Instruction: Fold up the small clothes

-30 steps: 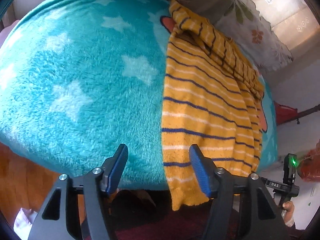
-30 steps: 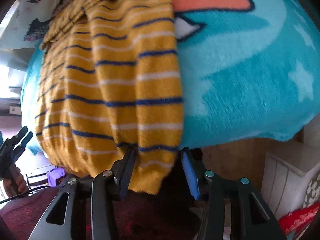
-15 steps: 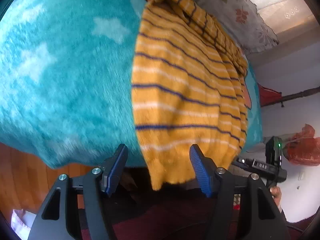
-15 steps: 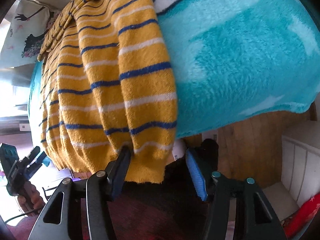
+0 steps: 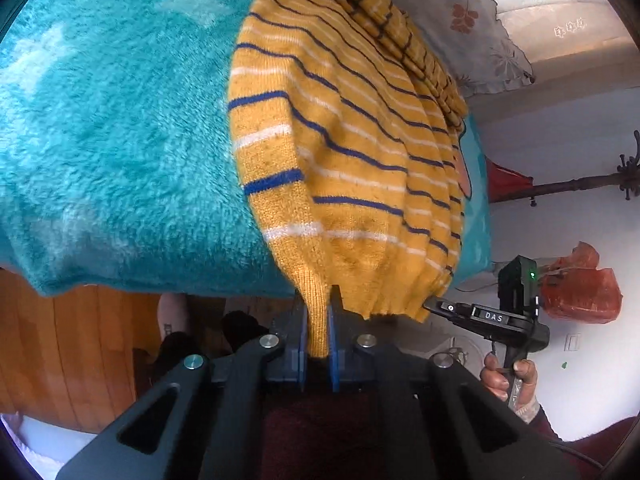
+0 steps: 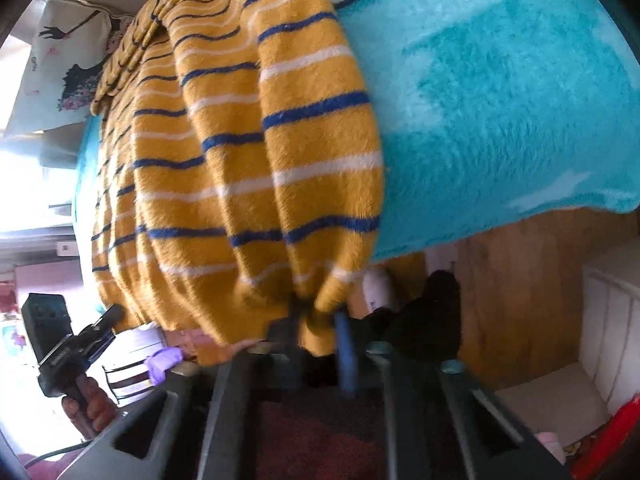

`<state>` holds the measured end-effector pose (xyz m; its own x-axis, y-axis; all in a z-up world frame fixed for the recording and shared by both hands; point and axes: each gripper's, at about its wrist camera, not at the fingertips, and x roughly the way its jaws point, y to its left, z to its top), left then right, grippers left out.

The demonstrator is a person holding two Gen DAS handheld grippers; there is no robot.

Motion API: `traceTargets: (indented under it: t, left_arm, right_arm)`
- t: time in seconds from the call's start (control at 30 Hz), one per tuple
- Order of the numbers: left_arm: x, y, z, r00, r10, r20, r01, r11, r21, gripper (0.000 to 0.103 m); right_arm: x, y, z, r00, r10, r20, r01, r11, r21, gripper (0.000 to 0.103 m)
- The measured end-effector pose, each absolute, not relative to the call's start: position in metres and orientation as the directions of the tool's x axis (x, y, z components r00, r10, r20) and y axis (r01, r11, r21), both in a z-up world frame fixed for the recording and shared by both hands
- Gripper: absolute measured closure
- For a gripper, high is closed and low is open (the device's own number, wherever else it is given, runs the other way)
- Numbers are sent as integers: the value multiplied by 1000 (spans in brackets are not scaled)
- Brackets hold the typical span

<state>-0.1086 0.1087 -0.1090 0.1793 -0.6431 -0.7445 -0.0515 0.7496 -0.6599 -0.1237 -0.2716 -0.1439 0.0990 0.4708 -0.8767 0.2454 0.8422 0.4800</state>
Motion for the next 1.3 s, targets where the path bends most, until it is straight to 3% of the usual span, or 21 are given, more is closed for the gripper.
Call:
traceTargets:
  t: [0.3,0.43,0.67,0.77,0.87,0.93,0.97,1.03,1.1,1.3]
  left_arm:
    - [-94,130,-64,290,-650,-702,-27,728,-685,96]
    - [-59,137,-41,358,-645,-675,13,727,-687,97]
    - [43,122,-24,437,-536,-722,47,816,-577,97]
    - [83,115,-38,439,-449,-778,-4,865,-501,92]
    - [103,121,-46,435,-448,-781,-83,844,-530,74]
    - [106,129,-42,466,-451,-762,-103,827,-552,54]
    - [106,133,-39,482,-435,-761,-105,833,-543,50]
    - [104,135,-38,492,-406,-770,-99,853,-513,41]
    - [99,136,-43,477,-389,-788,-86,872,-482,40]
    - [85,120,-67,399,-414,-818,-34,885,-464,40]
  right_arm:
    - [-123,-269,-83,194,483,-854,188,836,516,98]
    - [-89,-266,-43,304,485,-820,128,832,540,98]
    - [21,-266,-10,403,418,-814,35,882,470,98]
    - [70,-268,-26,394,376,-839,36,905,423,98]
    - [116,-274,-53,339,347,-875,48,922,384,95]
    - [127,-279,-54,334,355,-873,46,919,391,91]
    - [130,-284,-51,350,362,-864,35,917,398,88]
    - [130,-295,-44,374,358,-856,15,920,391,61]
    - [128,-303,-39,390,353,-851,3,923,384,55]
    - [116,-305,-59,306,405,-861,-24,908,419,55]
